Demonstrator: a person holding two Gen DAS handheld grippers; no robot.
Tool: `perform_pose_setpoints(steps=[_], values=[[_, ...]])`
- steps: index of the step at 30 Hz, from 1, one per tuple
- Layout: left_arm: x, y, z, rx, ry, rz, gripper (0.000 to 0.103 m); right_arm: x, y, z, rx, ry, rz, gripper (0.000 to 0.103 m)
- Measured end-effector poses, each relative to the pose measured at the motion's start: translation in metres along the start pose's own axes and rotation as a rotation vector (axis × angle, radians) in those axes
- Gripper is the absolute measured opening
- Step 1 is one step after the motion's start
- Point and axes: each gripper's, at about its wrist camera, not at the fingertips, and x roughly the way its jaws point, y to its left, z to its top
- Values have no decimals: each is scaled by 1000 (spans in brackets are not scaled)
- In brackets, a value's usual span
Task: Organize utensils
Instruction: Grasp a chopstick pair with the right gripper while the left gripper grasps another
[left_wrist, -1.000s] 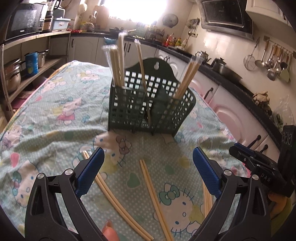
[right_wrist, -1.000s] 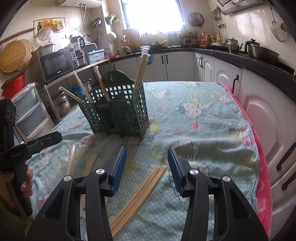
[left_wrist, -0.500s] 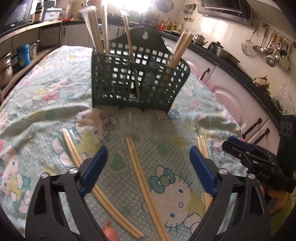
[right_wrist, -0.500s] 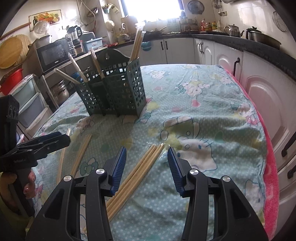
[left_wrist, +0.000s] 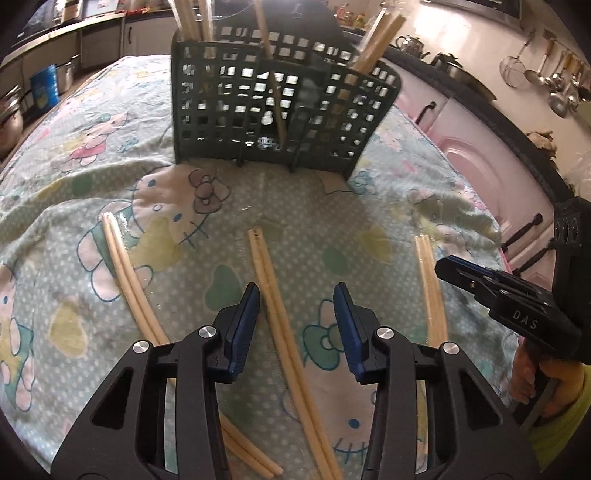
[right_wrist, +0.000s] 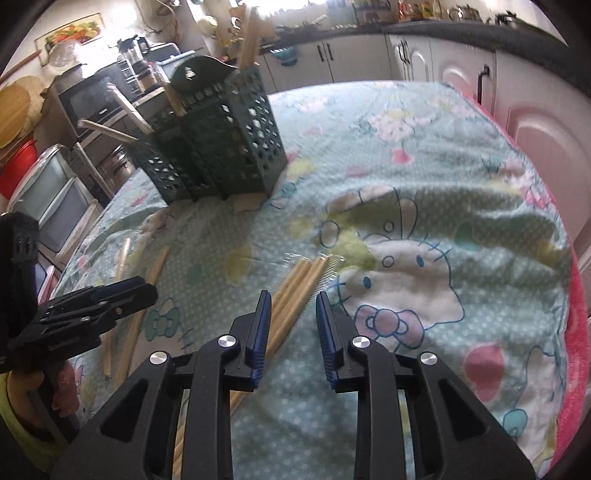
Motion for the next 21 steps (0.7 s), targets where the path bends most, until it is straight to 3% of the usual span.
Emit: perform_pose_setpoints(steps=[15, 19, 21], values=[[16, 1, 12, -7, 15, 15, 34, 26, -18, 22, 76, 37, 42, 23], [21, 1, 17, -3, 16, 27, 34, 30, -21, 27, 93, 34, 55, 11], [23, 0, 19, 6, 14, 38, 34, 30, -23, 29, 99, 31, 64, 10]])
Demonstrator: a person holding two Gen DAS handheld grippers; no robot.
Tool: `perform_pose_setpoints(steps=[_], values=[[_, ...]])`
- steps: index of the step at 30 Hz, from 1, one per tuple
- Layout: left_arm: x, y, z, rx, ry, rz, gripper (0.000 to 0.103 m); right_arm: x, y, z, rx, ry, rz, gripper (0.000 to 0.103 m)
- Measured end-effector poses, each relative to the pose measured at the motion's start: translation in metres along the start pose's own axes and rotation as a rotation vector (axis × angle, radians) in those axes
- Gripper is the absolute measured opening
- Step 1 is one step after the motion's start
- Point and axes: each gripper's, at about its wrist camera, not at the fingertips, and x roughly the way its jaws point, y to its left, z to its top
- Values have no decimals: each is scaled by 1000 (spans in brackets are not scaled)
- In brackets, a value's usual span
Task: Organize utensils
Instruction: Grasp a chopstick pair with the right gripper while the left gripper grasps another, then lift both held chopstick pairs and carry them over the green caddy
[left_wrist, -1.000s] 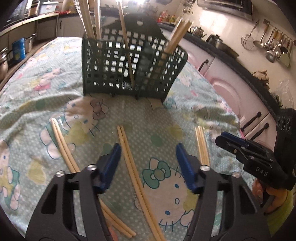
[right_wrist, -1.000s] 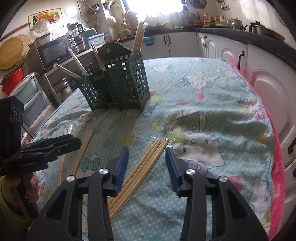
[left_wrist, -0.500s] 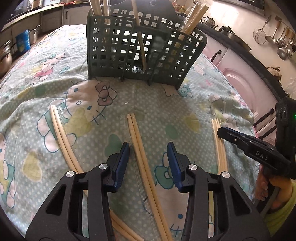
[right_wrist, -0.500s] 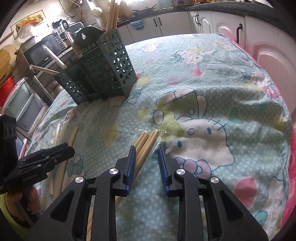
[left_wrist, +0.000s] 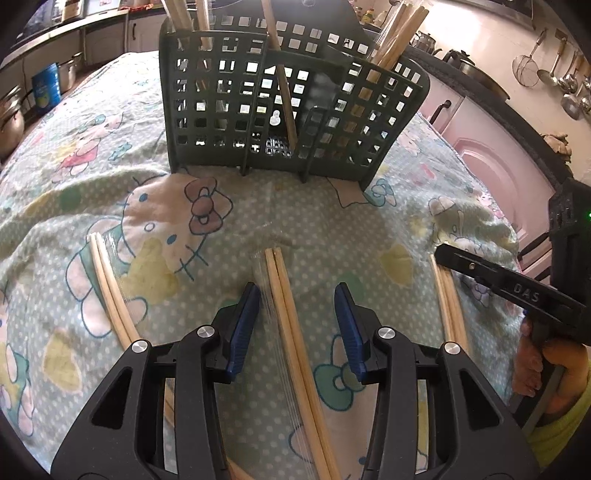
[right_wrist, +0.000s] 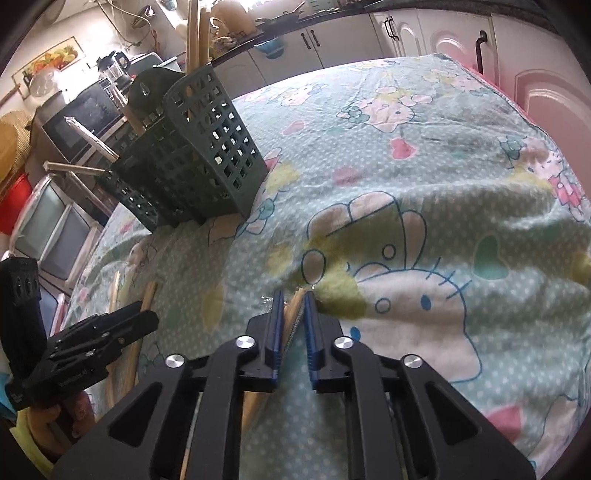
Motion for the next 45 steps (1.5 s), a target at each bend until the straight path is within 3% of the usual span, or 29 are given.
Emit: perform_pose_setpoints(steps=[5, 8, 14, 18, 25, 45], values=[[6, -7, 4, 46, -4, 43, 32, -10, 4, 1, -9, -32, 10, 9], [9, -11, 5, 86, -16, 87, 20, -21, 10, 1, -31, -61, 17, 8], [8, -13, 8, 107, -20, 95, 7, -37, 28, 1, -81, -96, 25, 7], [-4, -8, 12, 69, -36, 10, 5, -47, 42, 2, -115, -119, 35, 6], [-44, -13, 22, 69, -122, -57, 4, -65, 61, 5, -154, -156, 45, 5], [-116, -6, 52, 27, -277, -168, 1, -112, 115, 20, -250, -280, 70, 5]])
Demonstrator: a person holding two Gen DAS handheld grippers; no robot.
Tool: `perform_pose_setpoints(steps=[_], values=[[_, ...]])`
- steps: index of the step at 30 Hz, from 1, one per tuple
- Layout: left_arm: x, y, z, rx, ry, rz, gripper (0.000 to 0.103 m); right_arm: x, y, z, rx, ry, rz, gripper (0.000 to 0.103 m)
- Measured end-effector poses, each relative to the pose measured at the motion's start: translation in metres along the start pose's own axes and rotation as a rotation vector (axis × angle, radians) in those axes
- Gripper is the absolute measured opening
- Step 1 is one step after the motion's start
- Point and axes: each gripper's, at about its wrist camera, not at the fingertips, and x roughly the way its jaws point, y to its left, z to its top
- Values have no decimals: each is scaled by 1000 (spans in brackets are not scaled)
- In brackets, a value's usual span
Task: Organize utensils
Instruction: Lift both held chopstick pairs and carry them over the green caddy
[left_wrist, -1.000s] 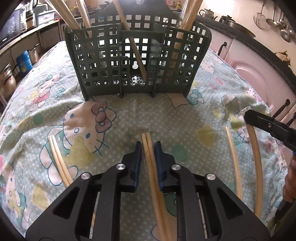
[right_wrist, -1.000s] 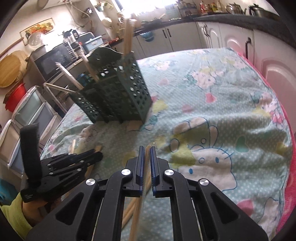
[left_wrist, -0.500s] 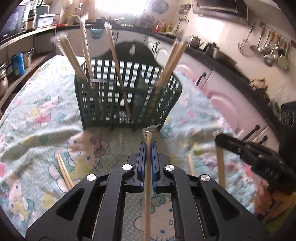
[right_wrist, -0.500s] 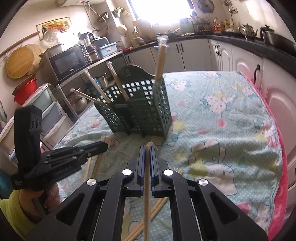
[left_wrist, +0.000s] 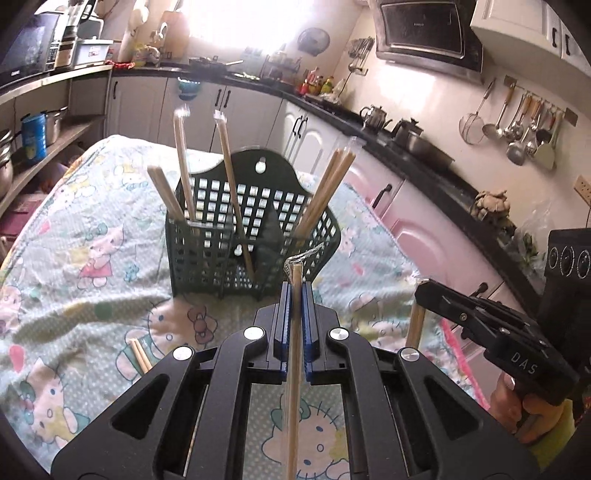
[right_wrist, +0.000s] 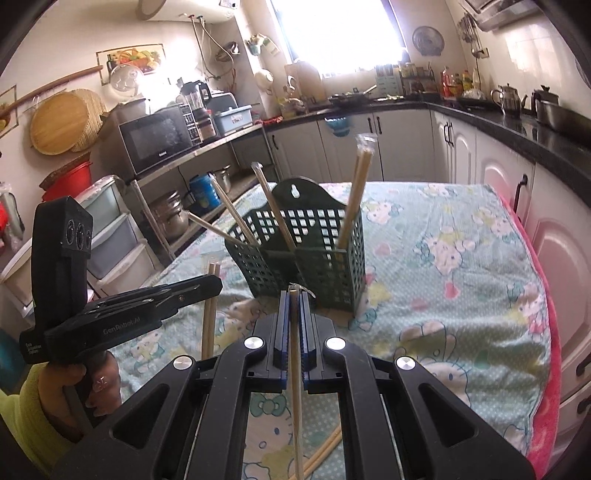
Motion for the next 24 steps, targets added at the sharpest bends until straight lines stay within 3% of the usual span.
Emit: perform_pose_setpoints(steps=[12, 24], values=[[-31, 0, 39, 20, -104, 5, 1, -10, 19, 29, -25, -74, 19, 5], [-49, 8, 93, -2, -265, 66, 1, -15, 33, 65, -50, -155, 28, 5]])
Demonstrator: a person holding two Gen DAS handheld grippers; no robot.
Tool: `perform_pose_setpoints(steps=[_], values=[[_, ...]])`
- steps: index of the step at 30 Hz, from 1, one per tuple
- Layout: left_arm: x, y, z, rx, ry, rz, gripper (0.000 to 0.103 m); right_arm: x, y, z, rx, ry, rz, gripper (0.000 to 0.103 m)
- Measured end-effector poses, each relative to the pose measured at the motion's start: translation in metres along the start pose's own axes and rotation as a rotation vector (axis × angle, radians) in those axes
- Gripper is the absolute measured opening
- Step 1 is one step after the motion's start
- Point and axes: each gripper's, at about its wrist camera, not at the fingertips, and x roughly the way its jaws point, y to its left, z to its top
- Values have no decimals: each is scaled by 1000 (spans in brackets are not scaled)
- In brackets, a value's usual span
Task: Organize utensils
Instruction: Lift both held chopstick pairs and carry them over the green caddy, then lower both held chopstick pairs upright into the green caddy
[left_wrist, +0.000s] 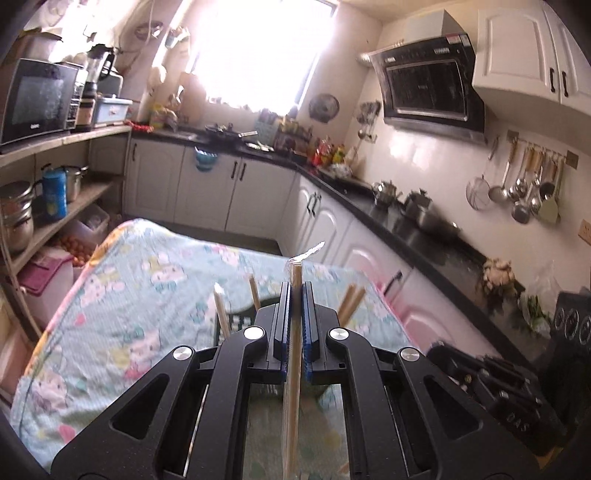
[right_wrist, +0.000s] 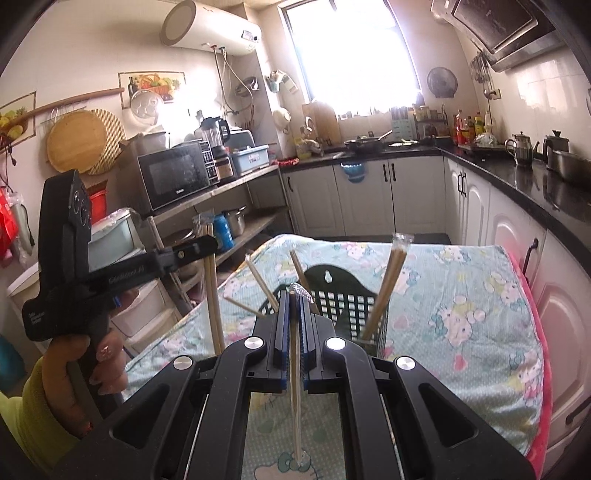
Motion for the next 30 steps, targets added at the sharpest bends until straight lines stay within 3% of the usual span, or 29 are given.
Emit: perform_pose_setpoints(steps=[13, 30], values=[[22, -13, 41, 16, -122, 25, 1, 8, -10, 39, 9, -78, -12, 5], [74, -8, 45, -35, -181, 76, 1, 31, -38, 75, 36, -191, -29, 5]])
